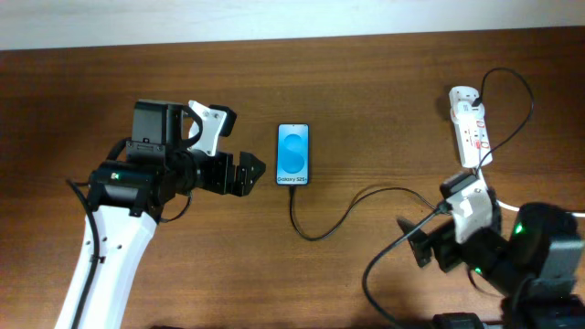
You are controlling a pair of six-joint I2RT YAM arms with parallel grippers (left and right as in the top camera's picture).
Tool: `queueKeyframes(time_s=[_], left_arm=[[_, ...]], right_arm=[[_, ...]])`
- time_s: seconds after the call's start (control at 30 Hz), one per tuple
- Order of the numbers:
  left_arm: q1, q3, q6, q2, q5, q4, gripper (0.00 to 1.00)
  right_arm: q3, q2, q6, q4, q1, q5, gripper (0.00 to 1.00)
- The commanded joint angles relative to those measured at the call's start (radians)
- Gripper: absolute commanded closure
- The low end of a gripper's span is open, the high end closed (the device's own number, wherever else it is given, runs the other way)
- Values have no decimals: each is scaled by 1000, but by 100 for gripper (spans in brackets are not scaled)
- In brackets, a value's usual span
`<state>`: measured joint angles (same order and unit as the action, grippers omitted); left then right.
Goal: Plug charger to phone and switch on socket
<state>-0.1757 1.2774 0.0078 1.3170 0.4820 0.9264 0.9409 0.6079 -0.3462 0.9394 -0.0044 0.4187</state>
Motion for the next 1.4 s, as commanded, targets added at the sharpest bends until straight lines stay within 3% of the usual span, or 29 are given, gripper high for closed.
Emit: queueKeyframes(time_s=[0.0, 0.1, 0.27, 0.4, 0.47, 0.53, 1.17, 1.37], left_arm=[[-1, -2, 5, -8, 8, -1, 1], [-1, -2, 5, -8, 8, -1, 1], [-1, -2, 5, -8, 8, -2, 1], [-1, -2, 5, -8, 8, -1, 1], [-1, -2, 5, -8, 8, -1, 1], [-1, -2, 5, -8, 8, -1, 1], [-5, -2, 5, -12, -14, 3, 1], [-5, -2, 5, -370, -226, 4, 1]], right_arm=[[-261, -163, -24, -196, 75, 20, 2], [-530, -359, -24, -477, 127, 19, 1], [-750, -597, -43, -572, 128, 11, 2], [-920, -605, -42, -872, 129, 11, 2], [-935, -605, 22, -935, 129, -56, 2], [-935, -605, 159, -910, 129, -191, 2], [-935, -605, 172, -880, 129, -206, 2], [-935, -605, 172, -880, 129, -206, 2]])
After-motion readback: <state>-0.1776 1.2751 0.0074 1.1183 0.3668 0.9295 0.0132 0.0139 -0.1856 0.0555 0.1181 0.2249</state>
